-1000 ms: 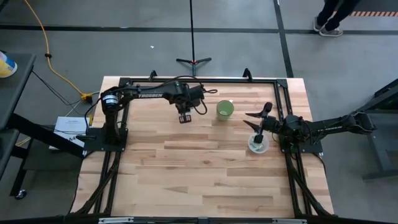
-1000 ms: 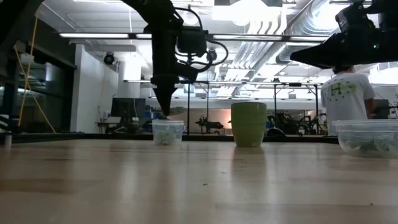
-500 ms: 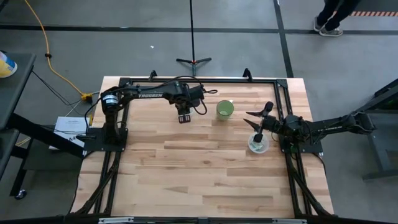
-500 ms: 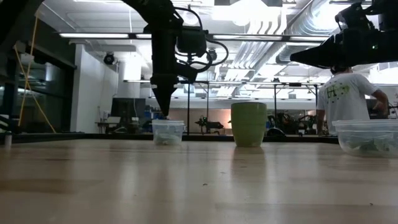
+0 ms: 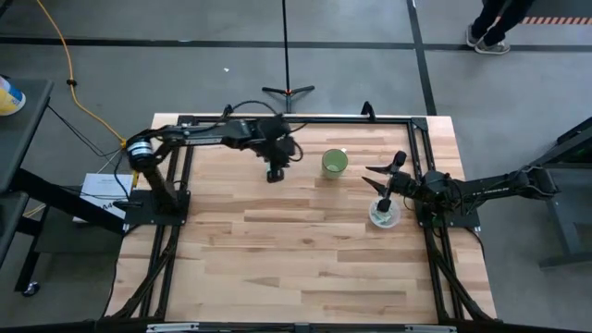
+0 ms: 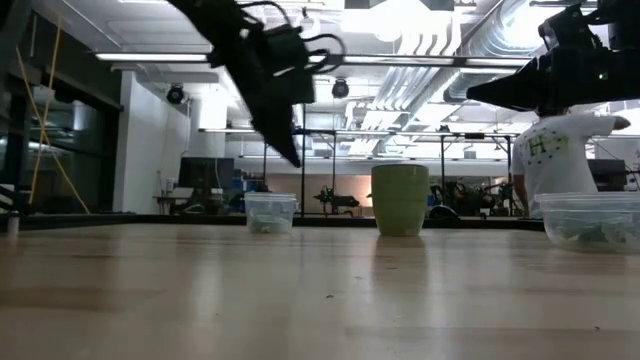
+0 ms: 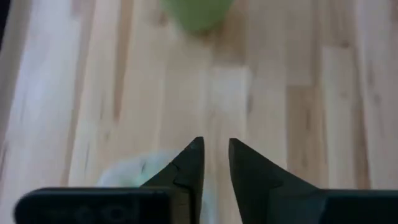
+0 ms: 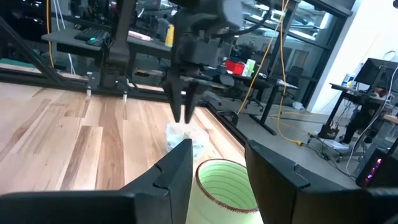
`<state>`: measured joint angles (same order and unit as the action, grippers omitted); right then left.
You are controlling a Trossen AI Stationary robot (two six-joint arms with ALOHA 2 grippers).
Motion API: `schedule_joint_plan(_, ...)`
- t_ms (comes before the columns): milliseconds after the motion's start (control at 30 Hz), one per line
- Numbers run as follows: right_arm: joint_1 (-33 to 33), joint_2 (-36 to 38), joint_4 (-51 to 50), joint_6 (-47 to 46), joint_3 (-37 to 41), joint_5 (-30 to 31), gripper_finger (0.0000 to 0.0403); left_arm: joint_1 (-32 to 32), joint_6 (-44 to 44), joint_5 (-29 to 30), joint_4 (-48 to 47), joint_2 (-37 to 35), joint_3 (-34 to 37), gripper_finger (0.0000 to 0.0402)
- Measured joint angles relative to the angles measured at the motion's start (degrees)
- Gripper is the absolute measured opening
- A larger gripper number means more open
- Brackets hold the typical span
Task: Pick and place items into bin
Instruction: Return to Home Position
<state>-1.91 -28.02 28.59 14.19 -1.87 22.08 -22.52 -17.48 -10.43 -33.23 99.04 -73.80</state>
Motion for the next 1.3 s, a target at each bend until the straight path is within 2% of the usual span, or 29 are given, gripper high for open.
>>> schedule_joint_plan(133,0.0,0.01,-0.01,1.33,0.0,0.15,0.0139,0.05,2.79,-2.29,8.2,-7.19,12.14,0.0079)
schedule_joint_plan(267,0.0,0.03,0.96,2.29,-0.01,0.48,0.0139,2.38,6.21,-7.33,26.02,-18.7,27.67,0.0047)
schedule_joint_plan(333,0.0,0.02,1.52,2.65,-0.02,0.83,0.0139,3.5,8.96,-4.99,33.52,-25.25,34.98,0.0033)
schedule_joint_plan(433,0.0,0.03,1.79,2.63,-0.02,1.01,0.0139,6.32,13.13,1.08,39.75,-35.58,43.51,0.0024)
schedule_joint_plan(500,0.0,0.01,1.75,2.52,-0.02,1.36,0.0139,9.5,17.15,7.22,40.31,-41.68,47.64,0.003)
schedule_joint_plan(633,0.0,0.03,1.25,2.42,-0.02,1.71,0.0139,17.76,16.68,20.88,40.25,-51.47,54.06,0.0062)
schedule_joint_plan(733,0.0,0.03,0.79,0.98,-0.02,1.11,0.0139,21.93,15.24,25.29,40.97,-58.07,57.51,0.0074)
schedule_joint_plan(833,0.02,0.03,-0.85,0.85,-0.02,-1.44,0.0139,23.78,13.43,25.62,43.03,-64.41,61.18,0.0068)
schedule_joint_plan(967,0.0,0.51,-4.67,-2.2,-0.02,-1.6,0.0139,23.47,12.83,25.75,43.74,-73.03,66.5,0.0044)
schedule_joint_plan(1100,0.01,2.42,-9.1,-5.2,-0.02,-1.85,0.0139,23.29,13.21,21.62,43.68,-81.09,70.4,0.0024)
schedule_joint_plan(1200,0.0,4.45,-12.08,-6.49,-0.02,-3.31,0.0139,23.29,13.37,20.06,43.4,-85.73,72.5,0.0027)
schedule_joint_plan(1300,0.02,6.84,-15.39,-8.89,-0.02,-3.67,0.0139,23.29,14.24,20.14,40.41,-88.91,73.06,0.005)
